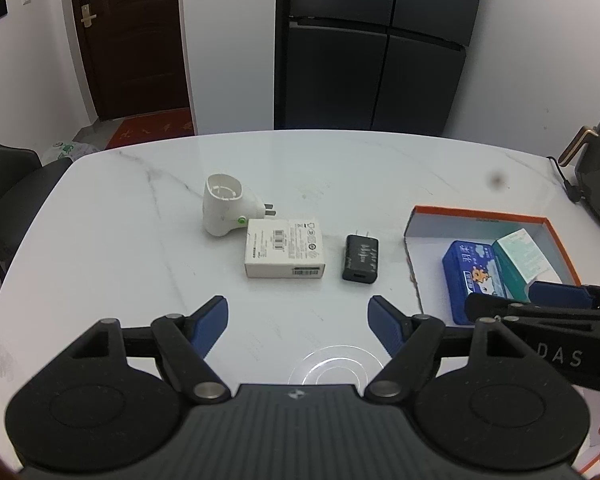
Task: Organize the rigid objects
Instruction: 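Withdraw both grippers toward the white boxed adapter and black charger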
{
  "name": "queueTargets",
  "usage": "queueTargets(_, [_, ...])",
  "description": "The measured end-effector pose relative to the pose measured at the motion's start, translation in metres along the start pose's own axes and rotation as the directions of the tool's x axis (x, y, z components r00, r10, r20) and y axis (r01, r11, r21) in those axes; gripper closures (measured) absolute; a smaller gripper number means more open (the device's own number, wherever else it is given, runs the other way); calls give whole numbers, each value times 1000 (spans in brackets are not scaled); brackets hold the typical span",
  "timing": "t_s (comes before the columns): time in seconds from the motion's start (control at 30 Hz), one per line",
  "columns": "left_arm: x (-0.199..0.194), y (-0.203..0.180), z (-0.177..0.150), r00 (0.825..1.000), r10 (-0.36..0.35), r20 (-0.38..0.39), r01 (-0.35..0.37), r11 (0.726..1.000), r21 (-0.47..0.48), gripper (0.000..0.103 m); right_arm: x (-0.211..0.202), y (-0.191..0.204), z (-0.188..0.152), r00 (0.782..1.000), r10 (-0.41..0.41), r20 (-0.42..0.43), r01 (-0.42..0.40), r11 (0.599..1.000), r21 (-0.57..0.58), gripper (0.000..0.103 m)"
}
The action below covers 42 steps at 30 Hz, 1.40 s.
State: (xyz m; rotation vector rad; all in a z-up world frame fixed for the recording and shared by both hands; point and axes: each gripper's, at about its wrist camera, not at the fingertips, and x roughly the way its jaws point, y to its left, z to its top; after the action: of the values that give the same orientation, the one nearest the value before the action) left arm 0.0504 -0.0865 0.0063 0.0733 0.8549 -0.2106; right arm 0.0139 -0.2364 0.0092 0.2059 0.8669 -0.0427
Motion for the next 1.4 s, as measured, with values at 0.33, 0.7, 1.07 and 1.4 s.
queueTargets(0.33, [25, 13, 10, 1000, -4, -19, 4, 1000, 11, 20, 21, 9, 4, 1000, -11, -23, 11, 1000, 11, 25])
queueTargets(0.7, [96, 18, 35, 998, 6, -58, -6, 1000, 1, 7, 53, 10, 5, 999, -9, -42, 11, 999, 50, 25])
queueTargets(1.07, [142, 11, 40, 995, 12, -101, -8, 999, 35, 24, 68, 4, 7, 999, -6, -52, 10, 998, 65, 25])
queueTargets(1.4, [82, 56, 12, 999, 12, -38, -12, 1000, -5, 24, 104, 21, 22, 995, 38, -89, -32, 997, 68, 25])
